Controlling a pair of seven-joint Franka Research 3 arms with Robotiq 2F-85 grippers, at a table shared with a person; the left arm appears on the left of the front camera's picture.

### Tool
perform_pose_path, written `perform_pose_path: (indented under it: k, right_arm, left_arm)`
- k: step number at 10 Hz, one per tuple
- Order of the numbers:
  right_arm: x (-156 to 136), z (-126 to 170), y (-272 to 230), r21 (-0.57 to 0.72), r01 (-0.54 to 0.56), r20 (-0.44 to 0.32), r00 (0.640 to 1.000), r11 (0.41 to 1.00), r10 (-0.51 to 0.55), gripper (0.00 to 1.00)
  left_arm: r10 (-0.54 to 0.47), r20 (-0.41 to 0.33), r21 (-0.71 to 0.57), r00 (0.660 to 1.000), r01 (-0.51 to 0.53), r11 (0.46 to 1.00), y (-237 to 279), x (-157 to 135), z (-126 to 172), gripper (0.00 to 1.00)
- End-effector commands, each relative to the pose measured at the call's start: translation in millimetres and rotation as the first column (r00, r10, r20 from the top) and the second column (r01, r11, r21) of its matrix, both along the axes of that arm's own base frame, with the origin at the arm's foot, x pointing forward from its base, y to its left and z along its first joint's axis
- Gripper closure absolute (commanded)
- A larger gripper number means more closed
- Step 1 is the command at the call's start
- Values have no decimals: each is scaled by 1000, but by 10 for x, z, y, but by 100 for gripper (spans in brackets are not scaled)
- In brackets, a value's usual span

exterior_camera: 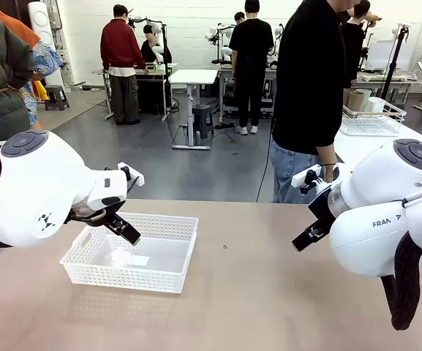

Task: Clean and organize the cups into the basket.
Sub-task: Pick up the Organizing basket and move it to the center of the table, then pick up the Reusable plastic cup from the right side of the table and place it inside the Organizing basket.

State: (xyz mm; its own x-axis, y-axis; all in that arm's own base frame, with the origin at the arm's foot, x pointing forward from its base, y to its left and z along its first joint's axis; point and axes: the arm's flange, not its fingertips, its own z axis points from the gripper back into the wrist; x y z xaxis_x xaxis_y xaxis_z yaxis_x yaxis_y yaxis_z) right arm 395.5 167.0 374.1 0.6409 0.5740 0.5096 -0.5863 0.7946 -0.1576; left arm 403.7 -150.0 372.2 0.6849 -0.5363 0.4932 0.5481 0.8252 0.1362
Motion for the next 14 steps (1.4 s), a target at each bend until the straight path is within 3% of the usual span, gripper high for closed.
perform_pose_path:
  k: [1,2,4,5,7,8,9,11,12,13,14]
  right_arm:
    - [0,0,0,0,0,0,1000,1000,0,0]
    - [-164,273,-34,36,13,44,999,999,-15,0]
    - [-535,668,-107,48,-5,110,994,999,-1,0]
    - [-723,752,-131,25,-4,104,995,1000,1,0]
    - [-1233,695,-207,-81,-37,-27,999,996,35,0]
    - [-1469,644,-249,-99,-61,-62,997,993,55,0]
    - [-1683,546,-284,-132,-72,-97,993,989,59,0]
    - [-1971,326,-247,-258,-59,-140,990,964,23,0]
    - [-1974,297,-235,-320,-14,-84,996,947,-14,0]
    - [-1124,1117,128,-201,-81,-152,987,976,51,0]
    - [-1124,1117,128,-201,-81,-152,987,976,51,0]
  left_arm:
    - [0,0,0,1000,0,1000,0,0,0,0]
    - [-2,12,70,1000,1,998,0,-57,327,0]
    - [-94,74,92,993,87,992,-81,-365,903,0]
    - [-132,74,132,988,122,984,-93,-529,1048,0]
    - [-164,-75,203,984,176,963,-21,-950,1081,0]
    - [-177,-109,253,978,199,947,43,-1159,1056,0]
    - [-173,-110,286,979,198,938,81,-1357,991,0]
    - [-136,-105,326,985,163,931,176,-1484,831,0]
    - [-99,24,385,995,83,919,182,-1405,705,0]
    - [-148,-134,288,980,181,940,-54,-1128,1271,0]
    - [-148,-134,288,980,181,940,-54,-1128,1271,0]
